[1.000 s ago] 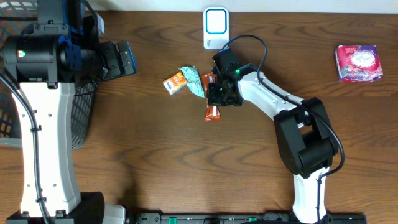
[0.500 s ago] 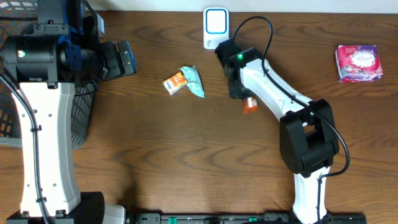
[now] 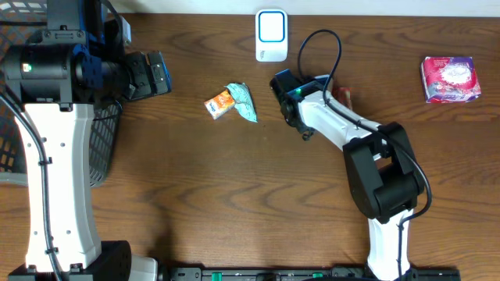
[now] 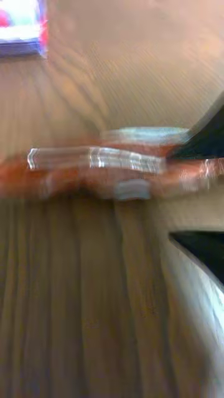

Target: Scan the item barcode

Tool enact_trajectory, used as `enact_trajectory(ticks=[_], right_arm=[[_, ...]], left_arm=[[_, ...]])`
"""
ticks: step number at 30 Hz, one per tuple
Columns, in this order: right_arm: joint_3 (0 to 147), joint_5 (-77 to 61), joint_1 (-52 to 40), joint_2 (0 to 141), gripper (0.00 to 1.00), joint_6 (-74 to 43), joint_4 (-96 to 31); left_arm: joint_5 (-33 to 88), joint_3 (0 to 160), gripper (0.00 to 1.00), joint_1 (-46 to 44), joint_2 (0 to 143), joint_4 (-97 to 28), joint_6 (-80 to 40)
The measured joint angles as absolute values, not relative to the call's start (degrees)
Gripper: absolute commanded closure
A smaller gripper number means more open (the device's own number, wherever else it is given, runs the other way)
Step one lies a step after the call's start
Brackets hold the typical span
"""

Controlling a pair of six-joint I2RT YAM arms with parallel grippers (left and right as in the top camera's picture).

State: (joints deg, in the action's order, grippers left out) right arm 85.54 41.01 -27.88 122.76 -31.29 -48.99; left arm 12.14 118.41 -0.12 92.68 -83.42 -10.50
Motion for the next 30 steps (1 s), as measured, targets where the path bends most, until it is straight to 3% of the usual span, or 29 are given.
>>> enact_trajectory(ticks=[15, 17, 19, 30], right_arm=[[94.21, 38.98, -28.62, 122.74, 0.29, -20.53, -52.51], [93.86, 39.35, -27.51, 122.74, 0.17, -19.35, -52.69], [93.12, 39.66, -26.20, 122.74, 0.14, -18.39, -52.25], [84.79, 39.66, -21.04, 122.74, 0.20, -15.49, -44.91]], left_arm=[[12.14, 118.41, 0.02, -0.12, 92.68, -83.42, -10.50], [12.12, 118.41, 0.02, -0.12, 92.68, -83.42, -10.50], [12.12, 118.41, 0.02, -0.12, 92.68, -83.42, -10.50], [12.12, 118.41, 0.02, -0.12, 92.68, -83.42, -10.50]])
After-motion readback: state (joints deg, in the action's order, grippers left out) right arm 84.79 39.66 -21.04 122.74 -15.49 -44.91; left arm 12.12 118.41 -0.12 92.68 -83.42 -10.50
